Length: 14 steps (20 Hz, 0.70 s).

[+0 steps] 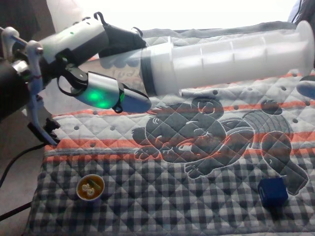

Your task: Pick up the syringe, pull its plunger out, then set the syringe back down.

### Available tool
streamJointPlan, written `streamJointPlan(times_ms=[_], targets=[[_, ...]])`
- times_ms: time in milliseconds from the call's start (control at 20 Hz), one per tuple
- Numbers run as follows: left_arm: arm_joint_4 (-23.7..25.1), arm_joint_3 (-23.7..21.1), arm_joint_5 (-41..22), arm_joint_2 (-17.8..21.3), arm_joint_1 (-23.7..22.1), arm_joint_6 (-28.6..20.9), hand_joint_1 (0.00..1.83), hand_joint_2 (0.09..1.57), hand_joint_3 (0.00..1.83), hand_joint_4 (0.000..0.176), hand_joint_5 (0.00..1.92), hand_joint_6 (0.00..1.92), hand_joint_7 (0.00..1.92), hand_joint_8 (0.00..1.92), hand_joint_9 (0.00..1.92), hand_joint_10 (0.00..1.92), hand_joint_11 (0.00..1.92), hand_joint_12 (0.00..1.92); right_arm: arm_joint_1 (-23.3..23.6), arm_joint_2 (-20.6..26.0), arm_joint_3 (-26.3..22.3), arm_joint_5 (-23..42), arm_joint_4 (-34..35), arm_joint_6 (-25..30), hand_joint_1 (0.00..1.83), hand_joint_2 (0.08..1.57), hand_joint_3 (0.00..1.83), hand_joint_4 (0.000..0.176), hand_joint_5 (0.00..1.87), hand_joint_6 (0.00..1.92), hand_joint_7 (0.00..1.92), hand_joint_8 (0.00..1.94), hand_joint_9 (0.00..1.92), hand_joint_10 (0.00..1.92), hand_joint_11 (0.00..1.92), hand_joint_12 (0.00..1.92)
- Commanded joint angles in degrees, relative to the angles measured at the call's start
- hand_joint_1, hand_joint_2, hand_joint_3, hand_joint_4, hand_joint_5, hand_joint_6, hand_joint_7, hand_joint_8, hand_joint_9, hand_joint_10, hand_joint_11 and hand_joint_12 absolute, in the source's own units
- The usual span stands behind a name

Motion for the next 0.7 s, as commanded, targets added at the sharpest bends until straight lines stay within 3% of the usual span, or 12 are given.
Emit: streamJointPlan(times_ms=[0,50,100,150,200,250,300,350,400,450,650], targets=[[0.8,0.8,4.7,-1.3,-1.8,-1.0,1.19,1.24,0.00,0.000,0.87,1.24,0.61,1.47,0.37,1.43,0.24,1.91,0.4,0.2,0.1,7.1,-0.8,0.1,0.80,0.81,0.00,0.080,0.08,0.02,0.00,0.00,0.02,0.01,0.00,1.10],[0.9,0.9,4.4,-1.4,-1.9,-1.0,1.19,1.24,0.00,0.000,0.87,1.24,0.61,1.47,0.37,1.43,0.24,1.91,0.4,0.2,0.1,7.1,-0.8,0.1,0.80,0.81,0.00,0.080,0.08,0.02,0.00,0.00,0.02,0.01,0.00,1.10],[1.3,2.1,2.5,-2.8,-2.2,-1.0,1.19,1.24,0.00,0.000,0.86,1.31,0.63,1.37,0.31,1.30,0.06,1.89,0.4,0.2,0.1,7.1,-0.9,0.1,0.84,0.83,0.00,0.096,0.16,0.03,0.03,0.00,0.04,0.01,0.00,1.04],[1.6,2.9,0.9,-3.9,-2.4,-1.0,1.19,1.24,0.00,0.000,0.86,1.31,0.63,1.37,0.31,1.30,0.06,1.89,0.4,0.2,0.1,7.1,-0.9,0.1,0.84,0.83,0.00,0.096,0.16,0.03,0.03,0.00,0.04,0.01,0.00,1.04],[2.0,3.7,-0.6,-4.8,-2.5,-1.0,1.19,1.24,0.00,0.000,0.86,1.34,0.64,1.34,0.36,1.15,0.04,1.83,0.4,0.2,0.1,7.1,-1.0,0.1,0.85,0.84,0.00,0.096,0.18,0.02,0.04,0.00,0.04,0.01,0.00,1.00],[2.5,4.5,-2.4,-5.8,-2.5,-1.0,1.20,1.22,0.00,0.000,0.89,1.27,0.66,1.33,0.37,1.20,0.02,1.88,0.4,0.2,0.1,7.1,-1.1,0.1,0.86,0.85,0.01,0.098,0.21,0.03,0.05,0.00,0.04,0.01,0.00,0.99],[3.1,5.1,-4.1,-6.6,-2.5,-1.0,1.21,1.20,0.00,0.000,0.96,1.05,0.68,1.44,0.40,1.45,0.17,1.91,0.4,0.2,0.1,7.1,-1.1,0.1,0.87,0.85,0.01,0.094,0.22,0.02,0.06,0.00,0.04,0.01,0.00,0.96],[3.5,5.5,-5.2,-7.1,-2.5,-1.0,1.22,1.19,0.00,0.000,0.98,0.93,0.70,1.50,0.46,1.55,0.26,1.92,0.4,0.2,0.1,7.1,-1.1,0.1,0.88,0.86,0.01,0.088,0.22,0.02,0.06,0.00,0.05,0.01,0.00,0.96],[3.9,6.0,-6.4,-7.7,-2.5,-1.0,1.21,1.19,0.00,0.000,0.95,1.11,0.71,1.36,0.43,1.32,0.06,1.84,0.4,0.2,0.1,7.1,-1.1,0.1,0.88,0.87,0.01,0.084,0.23,0.02,0.07,0.01,0.06,0.01,0.00,0.95],[3.9,7.0,-7.8,-8.7,-2.3,-1.0,1.21,1.20,0.00,0.000,0.96,1.12,0.68,1.33,0.41,1.24,0.05,1.84,0.4,0.2,0.1,7.1,-1.1,0.1,0.88,0.86,0.01,0.083,0.26,0.02,0.11,0.01,0.09,0.02,0.00,0.99],[3.6,8.4,-9.8,-10.2,-1.7,-1.0,1.21,1.20,0.00,0.000,0.97,1.08,0.65,1.37,0.39,1.30,0.24,1.83,0.4,0.2,0.1,7.1,-1.3,0.1,0.86,0.88,0.01,0.073,0.25,0.00,0.06,0.00,0.07,0.01,0.00,0.89]])
